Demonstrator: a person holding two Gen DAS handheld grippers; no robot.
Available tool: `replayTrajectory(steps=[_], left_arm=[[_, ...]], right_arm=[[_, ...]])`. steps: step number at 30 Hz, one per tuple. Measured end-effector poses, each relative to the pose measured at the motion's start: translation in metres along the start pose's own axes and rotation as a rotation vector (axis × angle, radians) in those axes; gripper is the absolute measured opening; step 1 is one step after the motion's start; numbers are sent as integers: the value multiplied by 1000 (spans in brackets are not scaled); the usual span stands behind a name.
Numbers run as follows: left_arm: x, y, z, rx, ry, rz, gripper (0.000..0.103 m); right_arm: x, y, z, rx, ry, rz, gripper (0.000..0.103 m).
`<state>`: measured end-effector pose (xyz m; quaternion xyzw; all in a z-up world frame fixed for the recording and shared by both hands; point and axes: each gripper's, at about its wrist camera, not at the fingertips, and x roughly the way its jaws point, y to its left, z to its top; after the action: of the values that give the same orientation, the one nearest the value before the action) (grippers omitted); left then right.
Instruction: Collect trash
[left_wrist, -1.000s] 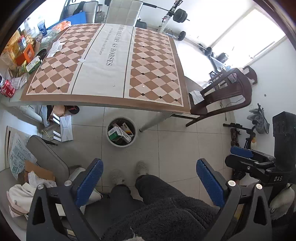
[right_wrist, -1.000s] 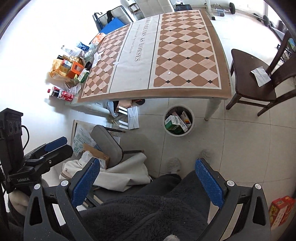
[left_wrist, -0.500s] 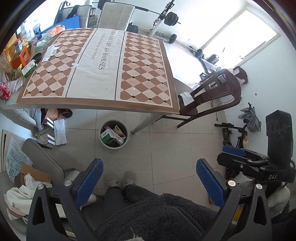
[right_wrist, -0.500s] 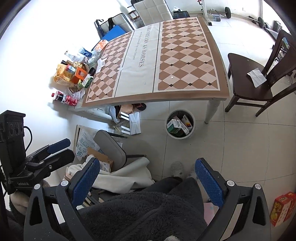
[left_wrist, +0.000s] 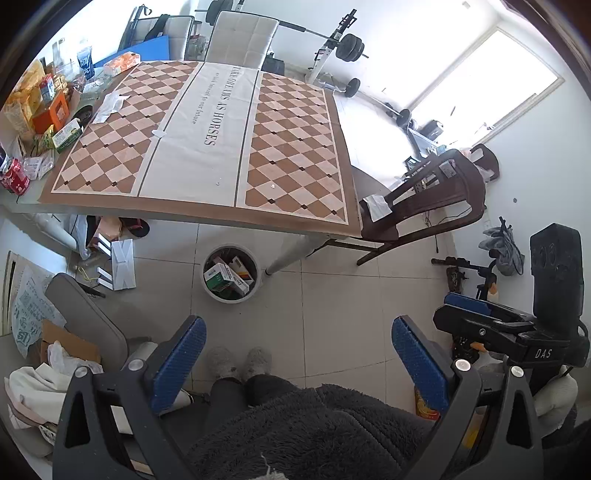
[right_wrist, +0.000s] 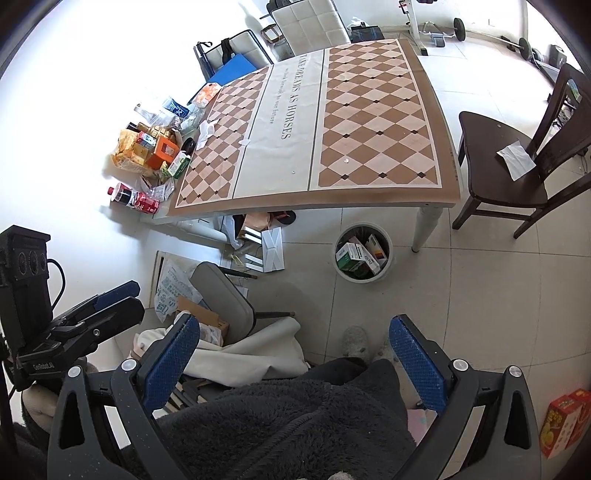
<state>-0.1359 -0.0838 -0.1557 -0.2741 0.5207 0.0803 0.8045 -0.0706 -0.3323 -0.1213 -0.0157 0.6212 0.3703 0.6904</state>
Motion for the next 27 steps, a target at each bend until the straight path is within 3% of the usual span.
replayTrajectory(steps=[27], left_arm=[[2,-5,-2,-1,-10,10,103]], right_arm=[[2,-3,2,-27,16,-1,103]])
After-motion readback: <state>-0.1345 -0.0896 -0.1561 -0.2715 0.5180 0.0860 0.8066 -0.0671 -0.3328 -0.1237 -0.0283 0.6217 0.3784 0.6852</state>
